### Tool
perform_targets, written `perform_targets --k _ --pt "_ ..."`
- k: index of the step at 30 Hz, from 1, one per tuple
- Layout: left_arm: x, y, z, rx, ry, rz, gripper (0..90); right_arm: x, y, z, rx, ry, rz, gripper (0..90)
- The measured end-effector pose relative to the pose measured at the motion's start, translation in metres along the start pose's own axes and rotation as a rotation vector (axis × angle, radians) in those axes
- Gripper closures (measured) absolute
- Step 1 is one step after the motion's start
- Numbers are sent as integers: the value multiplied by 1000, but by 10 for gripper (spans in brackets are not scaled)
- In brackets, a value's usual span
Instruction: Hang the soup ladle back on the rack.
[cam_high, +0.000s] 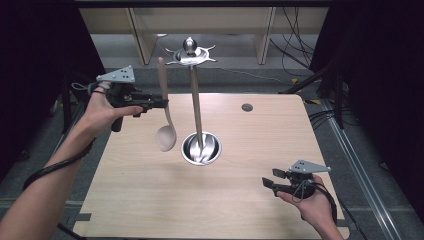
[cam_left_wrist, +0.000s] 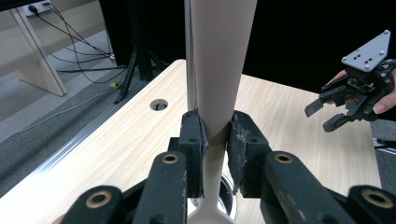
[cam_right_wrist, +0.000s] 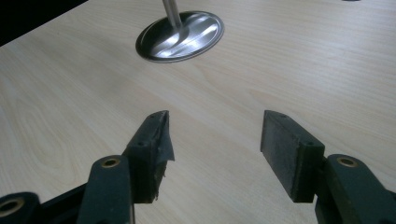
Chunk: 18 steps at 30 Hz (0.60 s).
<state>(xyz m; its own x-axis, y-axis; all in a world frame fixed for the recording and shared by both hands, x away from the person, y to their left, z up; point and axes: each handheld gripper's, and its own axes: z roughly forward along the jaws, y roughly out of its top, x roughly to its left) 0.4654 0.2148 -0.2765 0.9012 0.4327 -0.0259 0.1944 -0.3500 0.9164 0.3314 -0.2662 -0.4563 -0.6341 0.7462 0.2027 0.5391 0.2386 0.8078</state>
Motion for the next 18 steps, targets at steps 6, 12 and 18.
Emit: perform_targets --k 6,12,18 --pt "1 1 3 13 -13 3 753 0 0 0 0 -2 -1 430" --pt "3 1 6 22 -20 0 753 -1 0 0 -1 -9 -8 429" --pt "4 3 11 29 -32 0 753 -1 0 0 2 -12 -10 429"
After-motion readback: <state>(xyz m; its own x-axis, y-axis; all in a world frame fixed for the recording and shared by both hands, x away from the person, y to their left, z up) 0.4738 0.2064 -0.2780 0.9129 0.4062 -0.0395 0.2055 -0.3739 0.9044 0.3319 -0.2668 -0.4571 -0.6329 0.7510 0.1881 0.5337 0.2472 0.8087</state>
